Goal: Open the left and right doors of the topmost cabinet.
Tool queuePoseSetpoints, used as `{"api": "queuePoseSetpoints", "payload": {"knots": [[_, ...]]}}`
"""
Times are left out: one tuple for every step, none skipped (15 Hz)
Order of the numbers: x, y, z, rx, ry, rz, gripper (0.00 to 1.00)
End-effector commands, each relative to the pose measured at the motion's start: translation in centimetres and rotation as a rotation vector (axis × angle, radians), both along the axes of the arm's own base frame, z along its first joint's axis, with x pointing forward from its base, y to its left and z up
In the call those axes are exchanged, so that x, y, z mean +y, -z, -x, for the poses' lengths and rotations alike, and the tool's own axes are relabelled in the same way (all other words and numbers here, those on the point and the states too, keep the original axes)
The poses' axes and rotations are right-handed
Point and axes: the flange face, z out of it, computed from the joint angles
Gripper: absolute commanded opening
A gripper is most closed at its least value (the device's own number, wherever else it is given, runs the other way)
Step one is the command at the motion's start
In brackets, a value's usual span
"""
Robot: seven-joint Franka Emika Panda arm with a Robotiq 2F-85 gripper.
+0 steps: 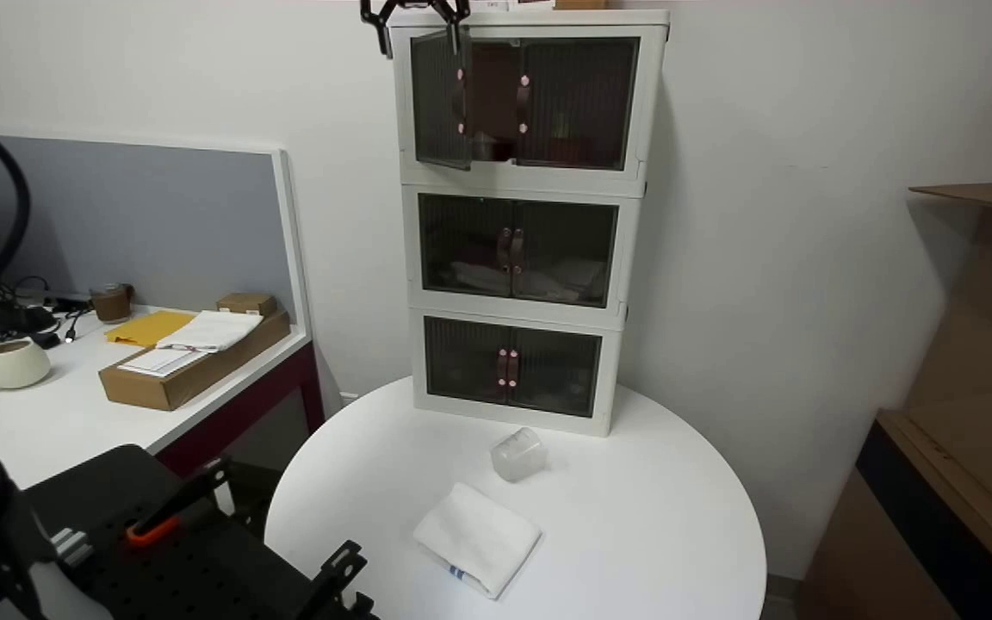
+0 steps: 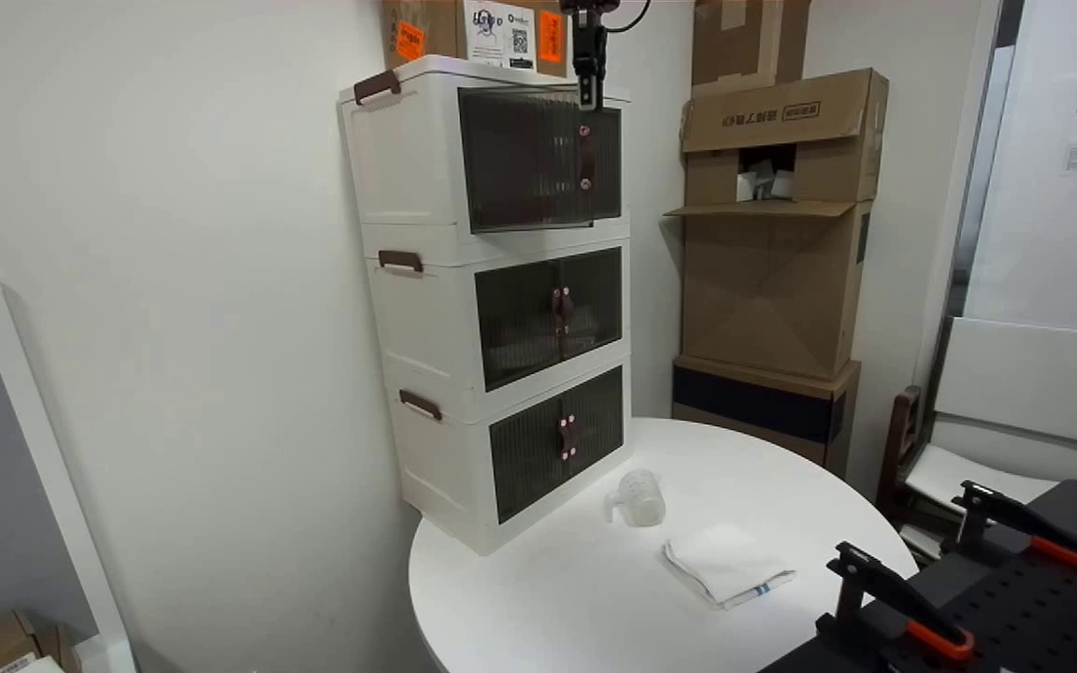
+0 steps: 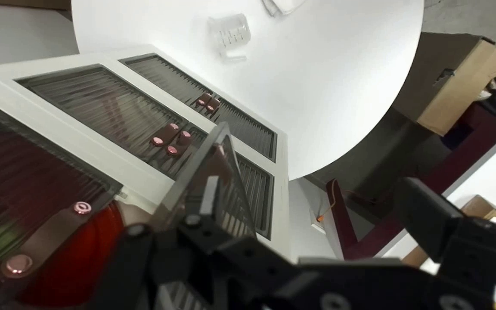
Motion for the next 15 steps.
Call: {"api": "queuePoseSetpoints", "payload": {"knots": [[0.9,0.1,1.4,-0.013,-0.058,0.014,1.00],[1.2,0.0,1.6,-0.011,-0.054,0.010,1.00],[1.3,-0.2,1.9,-0.011,-0.046,0.001,1.00],[1.0,-1.2,2.3,-0.017,-0.037,-0.006,1.00],[0.9,-2.4,2.6,-0.038,-0.025,-0.015,1.00],[0.7,-3.6,2.8,-0.073,-0.016,-0.023,1.00],[0.4,-5.4,3.1,-0.141,-0.001,-0.028,1.00],[0.1,-7.0,3.2,-0.190,0.014,-0.037,1.00],[-0.4,-8.6,3.2,-0.255,0.031,-0.035,1.00],[-0.7,-9.9,3.1,-0.313,0.044,-0.034,1.00],[-1.0,-10.9,3.0,-0.374,0.051,-0.027,1.00],[-1.3,-11.5,2.7,-0.427,0.054,-0.015,1.00],[-1.5,-11.2,2.1,-0.456,0.050,-0.006,1.00],[-1.6,-11.1,1.6,-0.485,0.048,0.001,1.00],[-1.6,-10.2,0.9,-0.492,0.044,0.009,1.00]]}}
